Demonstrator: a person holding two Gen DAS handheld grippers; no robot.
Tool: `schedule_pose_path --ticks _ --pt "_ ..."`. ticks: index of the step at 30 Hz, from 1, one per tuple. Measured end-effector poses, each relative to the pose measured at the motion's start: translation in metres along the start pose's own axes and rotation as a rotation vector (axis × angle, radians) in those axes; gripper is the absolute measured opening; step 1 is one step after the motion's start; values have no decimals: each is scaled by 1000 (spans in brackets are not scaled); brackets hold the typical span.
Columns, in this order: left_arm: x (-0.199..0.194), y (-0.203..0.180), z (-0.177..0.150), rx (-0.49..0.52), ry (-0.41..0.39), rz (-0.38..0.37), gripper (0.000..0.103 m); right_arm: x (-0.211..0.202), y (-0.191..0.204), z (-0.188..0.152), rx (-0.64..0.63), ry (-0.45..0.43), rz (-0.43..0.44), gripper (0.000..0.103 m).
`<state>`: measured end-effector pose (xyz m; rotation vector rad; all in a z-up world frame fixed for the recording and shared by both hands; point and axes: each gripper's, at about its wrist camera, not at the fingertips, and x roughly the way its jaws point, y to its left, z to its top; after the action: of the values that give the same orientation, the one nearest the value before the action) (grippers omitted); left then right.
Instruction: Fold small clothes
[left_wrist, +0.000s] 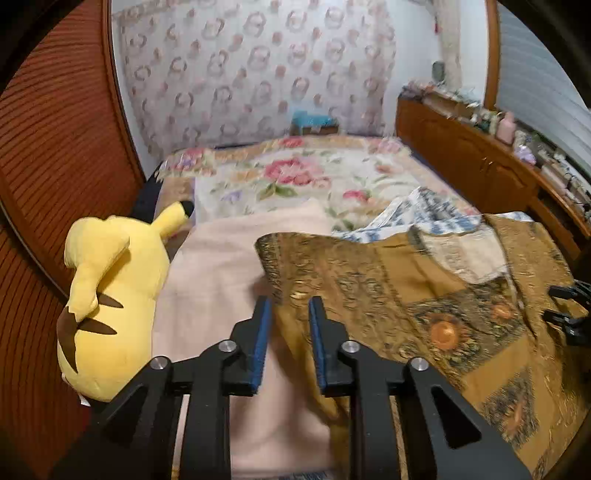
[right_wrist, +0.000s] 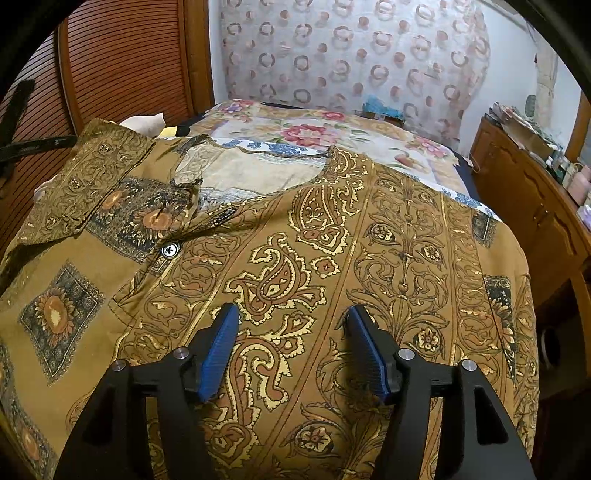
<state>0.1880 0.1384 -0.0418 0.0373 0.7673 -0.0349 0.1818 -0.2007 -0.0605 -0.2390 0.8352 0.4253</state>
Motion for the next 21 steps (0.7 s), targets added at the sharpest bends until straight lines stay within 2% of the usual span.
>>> schedule_pose_path --ticks 2,6,7,8,15,21 --pt "-15 -5 -3 3 -37 -19 38 0 -1 0 0 1 -1 66" --pt "-41 -17 -13 0 -103 -74 53 1 -5 0 0 3 0 68" --pt "-44 -19 -15 1 -111 -84 66 1 -5 0 1 4 0 69" --pt "-50 -26 -19 4 -128 -99 73 1 -6 1 0 5 1 70" --pt "-71 -61 -33 3 -184 -137 76 1 -8 0 0 10 4 77" --pt "-70 -88 -50 7 -165 -168 76 1 -8 0 -1 10 5 77"
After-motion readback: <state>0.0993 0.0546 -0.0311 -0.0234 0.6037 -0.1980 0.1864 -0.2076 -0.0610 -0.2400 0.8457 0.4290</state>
